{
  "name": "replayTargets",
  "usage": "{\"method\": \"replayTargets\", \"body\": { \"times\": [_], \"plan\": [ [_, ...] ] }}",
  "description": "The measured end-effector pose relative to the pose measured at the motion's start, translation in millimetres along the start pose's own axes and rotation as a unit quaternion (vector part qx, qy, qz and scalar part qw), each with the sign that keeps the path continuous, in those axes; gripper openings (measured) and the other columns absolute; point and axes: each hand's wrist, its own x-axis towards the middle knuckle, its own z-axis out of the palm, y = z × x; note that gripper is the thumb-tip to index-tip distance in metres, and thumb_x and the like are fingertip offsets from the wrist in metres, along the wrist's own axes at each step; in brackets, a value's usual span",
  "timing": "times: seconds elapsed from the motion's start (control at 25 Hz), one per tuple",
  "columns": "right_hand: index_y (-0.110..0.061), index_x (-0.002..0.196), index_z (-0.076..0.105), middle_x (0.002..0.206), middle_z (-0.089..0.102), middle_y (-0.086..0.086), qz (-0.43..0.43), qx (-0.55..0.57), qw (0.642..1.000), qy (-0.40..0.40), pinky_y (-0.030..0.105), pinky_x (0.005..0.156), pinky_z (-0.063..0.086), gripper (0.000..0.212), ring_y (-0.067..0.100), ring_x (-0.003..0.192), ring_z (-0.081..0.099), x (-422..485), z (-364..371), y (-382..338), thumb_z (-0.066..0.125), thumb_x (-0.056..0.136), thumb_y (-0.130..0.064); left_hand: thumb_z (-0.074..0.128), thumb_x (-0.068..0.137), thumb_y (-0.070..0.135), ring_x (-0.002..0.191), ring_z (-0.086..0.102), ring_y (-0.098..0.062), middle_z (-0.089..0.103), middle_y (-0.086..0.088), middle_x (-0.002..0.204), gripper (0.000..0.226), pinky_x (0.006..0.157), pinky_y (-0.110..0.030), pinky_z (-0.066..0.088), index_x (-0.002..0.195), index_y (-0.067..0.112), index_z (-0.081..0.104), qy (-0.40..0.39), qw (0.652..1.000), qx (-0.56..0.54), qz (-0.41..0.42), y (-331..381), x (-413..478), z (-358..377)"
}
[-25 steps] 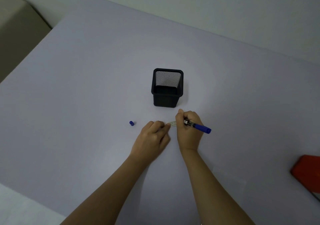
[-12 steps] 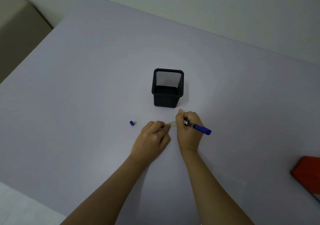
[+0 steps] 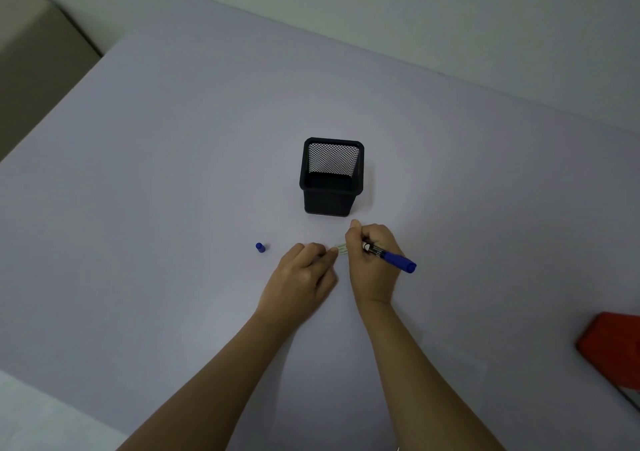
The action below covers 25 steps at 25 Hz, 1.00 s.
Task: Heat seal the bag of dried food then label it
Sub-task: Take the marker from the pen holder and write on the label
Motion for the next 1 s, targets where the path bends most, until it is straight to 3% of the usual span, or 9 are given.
{"method": "replayTargets", "body": {
  "times": [0.12, 0.28, 0.44, 0.6, 0.8, 1.0],
  "plan": [
    [-0.006, 0.059, 0.051, 0.056, 0.049, 0.003, 0.004, -0.002, 1.0, 0.004, 0.009, 0.05, 0.037, 0.038, 0.009, 0.051, 0.044, 0.7, -0.3, 0.7, 0.049, 0.087, -0.031, 0.051, 0.088, 0.017, 0.069, 0.056, -0.017, 0.064, -0.006, 0.085, 0.029, 0.065, -0.025, 0.048, 0.104, 0.003, 0.07, 0.001, 1.0, 0.001, 0.0, 0.3, 0.1, -0.1],
    [-0.008, 0.059, 0.05, 0.055, 0.051, 0.007, 0.019, -0.005, 1.0, 0.007, 0.013, 0.049, 0.037, 0.038, 0.018, 0.051, 0.047, 1.0, 0.4, 1.1, 0.048, 0.087, -0.033, 0.05, 0.088, 0.018, 0.068, 0.055, -0.016, 0.063, -0.006, 0.085, 0.029, 0.065, -0.023, 0.046, 0.104, 0.003, 0.07, 0.001, 1.0, 0.003, -0.002, 1.0, 0.4, -0.7],
    [-0.006, 0.062, 0.055, 0.058, 0.054, 0.006, 0.009, -0.014, 1.0, 0.02, 0.01, 0.05, 0.038, 0.038, 0.012, 0.052, 0.047, 1.1, -0.7, 1.4, 0.049, 0.088, -0.033, 0.051, 0.088, 0.017, 0.067, 0.054, -0.016, 0.063, -0.006, 0.085, 0.029, 0.065, -0.021, 0.042, 0.104, 0.003, 0.07, 0.002, 1.0, 0.005, 0.0, 0.9, 0.5, -0.8],
    [-0.005, 0.06, 0.052, 0.056, 0.049, 0.001, 0.011, -0.009, 1.0, -0.016, 0.011, 0.051, 0.039, 0.034, 0.009, 0.051, 0.044, -0.5, 0.7, 0.1, 0.054, 0.088, -0.023, 0.052, 0.087, 0.015, 0.066, 0.055, -0.018, 0.063, -0.007, 0.084, 0.026, 0.066, -0.022, 0.042, 0.102, 0.003, 0.07, 0.007, 1.0, 0.003, 0.001, 0.2, 0.4, 0.6],
    [-0.007, 0.059, 0.051, 0.056, 0.048, -0.002, -0.026, -0.008, 0.999, -0.031, 0.011, 0.052, 0.039, 0.035, 0.009, 0.051, 0.043, -1.9, 0.2, -0.7, 0.049, 0.087, -0.028, 0.052, 0.087, 0.015, 0.066, 0.055, -0.017, 0.063, -0.006, 0.084, 0.026, 0.067, -0.022, 0.041, 0.103, 0.004, 0.07, 0.001, 1.0, 0.006, 0.0, -0.4, -0.3, 1.0],
    [-0.006, 0.057, 0.049, 0.054, 0.047, 0.004, -0.013, -0.011, 0.999, -0.031, 0.019, 0.05, 0.04, 0.038, 0.015, 0.05, 0.045, -2.0, 1.5, -1.6, 0.047, 0.087, -0.029, 0.051, 0.087, 0.016, 0.066, 0.056, -0.018, 0.063, -0.007, 0.084, 0.028, 0.066, -0.024, 0.044, 0.103, 0.004, 0.07, 0.002, 1.0, 0.006, 0.001, -1.4, -0.3, 1.6]
  ]
}}
